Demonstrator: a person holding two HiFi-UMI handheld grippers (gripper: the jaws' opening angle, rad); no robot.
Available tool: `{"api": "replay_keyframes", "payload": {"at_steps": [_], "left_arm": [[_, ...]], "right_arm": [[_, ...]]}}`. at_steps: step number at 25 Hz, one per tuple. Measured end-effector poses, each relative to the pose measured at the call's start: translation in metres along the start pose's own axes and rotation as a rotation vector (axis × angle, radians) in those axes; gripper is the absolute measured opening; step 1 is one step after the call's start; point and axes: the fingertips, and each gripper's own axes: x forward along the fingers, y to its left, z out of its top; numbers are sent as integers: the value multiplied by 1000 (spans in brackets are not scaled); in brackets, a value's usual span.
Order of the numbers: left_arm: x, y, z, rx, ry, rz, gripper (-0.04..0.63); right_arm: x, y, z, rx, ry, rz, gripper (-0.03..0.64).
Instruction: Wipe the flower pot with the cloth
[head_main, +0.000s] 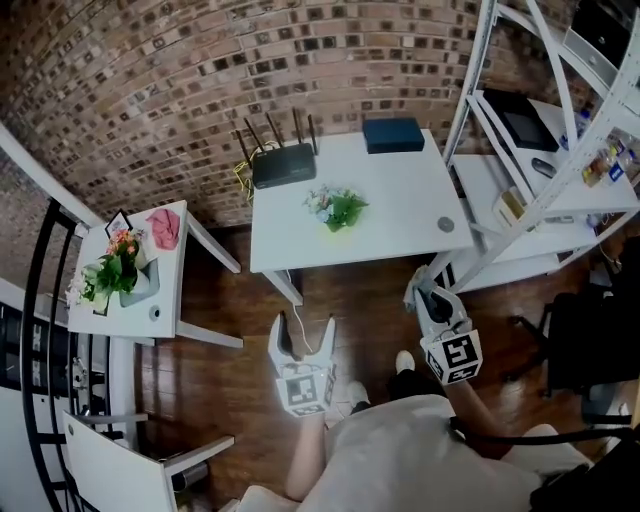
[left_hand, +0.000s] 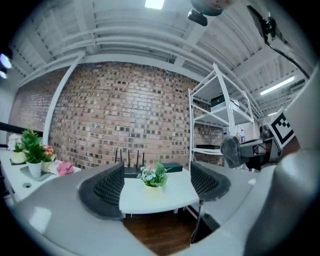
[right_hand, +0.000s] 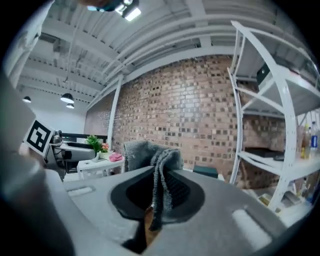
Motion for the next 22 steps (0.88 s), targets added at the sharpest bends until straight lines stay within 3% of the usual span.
{"api": "replay_keyframes", "payload": {"at_steps": [4, 8, 11, 22], "left_arm": [[-1, -4, 18, 21, -23, 26, 425], [0, -14, 34, 42, -2, 45, 417], [4, -30, 47, 50, 1, 53, 391], [16, -65, 59, 29, -13, 15, 377]], "right_arm": [[-7, -1, 37, -23, -109, -2, 3], [-4, -7, 47, 56, -122, 16, 3], [-6, -8, 56, 55, -143, 57, 3], [-10, -26, 32, 104, -100, 104, 3]]}}
